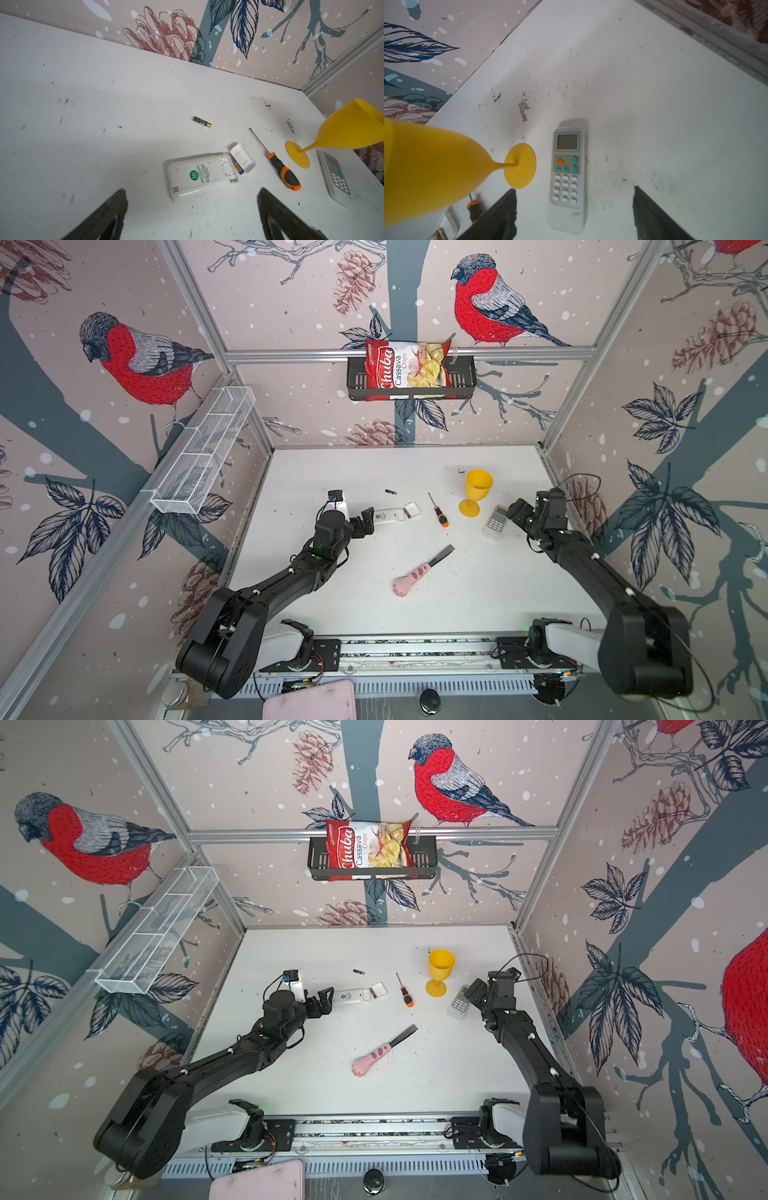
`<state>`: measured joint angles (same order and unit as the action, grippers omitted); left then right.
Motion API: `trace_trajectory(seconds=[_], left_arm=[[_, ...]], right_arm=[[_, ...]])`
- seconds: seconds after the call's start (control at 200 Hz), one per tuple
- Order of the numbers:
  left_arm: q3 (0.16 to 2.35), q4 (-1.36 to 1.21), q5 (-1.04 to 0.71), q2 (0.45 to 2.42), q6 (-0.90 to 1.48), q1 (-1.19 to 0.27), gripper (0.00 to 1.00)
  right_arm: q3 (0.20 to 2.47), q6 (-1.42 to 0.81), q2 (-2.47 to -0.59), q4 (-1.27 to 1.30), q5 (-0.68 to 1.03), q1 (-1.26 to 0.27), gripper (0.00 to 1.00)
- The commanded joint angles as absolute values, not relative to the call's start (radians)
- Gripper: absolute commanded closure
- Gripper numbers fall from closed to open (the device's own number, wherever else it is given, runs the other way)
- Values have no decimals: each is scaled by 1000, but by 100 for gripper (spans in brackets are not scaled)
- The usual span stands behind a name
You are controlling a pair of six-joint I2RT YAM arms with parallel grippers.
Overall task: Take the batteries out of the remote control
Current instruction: 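Reach the right gripper to the grey remote beside the yellow goblet and grasp it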
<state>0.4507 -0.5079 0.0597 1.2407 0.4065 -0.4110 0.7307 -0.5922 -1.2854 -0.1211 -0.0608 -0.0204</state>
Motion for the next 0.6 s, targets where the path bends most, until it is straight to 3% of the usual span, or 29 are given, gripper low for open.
trace_trajectory(seconds=[0.0,0.225,0.595], left_arm=[[445,-511,65,1234,375,-416,3],[454,-524,44,1260,379,-417,4],[451,-526,42,1251,382,-417,4]], right_arm=[[825,-534,-1419,-148,0,-14,9],[969,-484,-1608,-207,-9,-14,6],[1058,-427,-1780,-268,-16,-27,15]])
